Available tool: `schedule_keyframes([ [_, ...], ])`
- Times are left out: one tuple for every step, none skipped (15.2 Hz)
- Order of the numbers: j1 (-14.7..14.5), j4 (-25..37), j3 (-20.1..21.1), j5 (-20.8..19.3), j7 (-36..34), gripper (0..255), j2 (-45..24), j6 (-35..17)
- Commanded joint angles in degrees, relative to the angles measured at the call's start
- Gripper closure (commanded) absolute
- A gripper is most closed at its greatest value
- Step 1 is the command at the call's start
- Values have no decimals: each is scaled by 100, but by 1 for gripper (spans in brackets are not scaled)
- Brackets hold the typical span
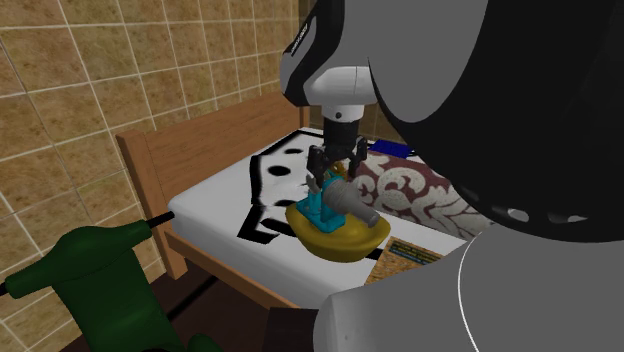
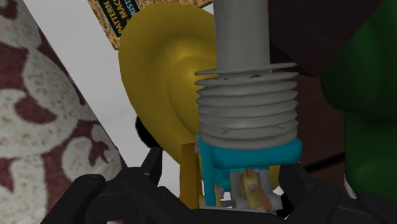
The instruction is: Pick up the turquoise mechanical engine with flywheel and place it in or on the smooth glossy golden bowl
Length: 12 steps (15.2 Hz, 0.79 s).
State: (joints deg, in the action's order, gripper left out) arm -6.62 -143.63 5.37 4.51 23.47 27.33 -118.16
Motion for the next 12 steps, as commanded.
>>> schedule_keyframes([
  [1,-20,1,0,1,0,-22,-40],
  [5,122,-10,-8,0,0,47,171],
  [9,271,-22,-16,-1,0,106,379],
  [13,426,-33,-24,-3,0,156,584],
  [16,553,-42,-30,-4,0,188,743],
  [16,553,-42,-30,-4,0,188,743],
  [16,553,-42,-30,-4,0,189,744],
  [16,553,-42,-30,-4,0,188,743],
  [16,553,-42,-30,-4,0,188,743],
  [16,553,-42,-30,-4,0,188,743],
  [16,553,-42,-30,-4,0,188,743],
  [16,553,-42,-30,-4,0,188,743],
])
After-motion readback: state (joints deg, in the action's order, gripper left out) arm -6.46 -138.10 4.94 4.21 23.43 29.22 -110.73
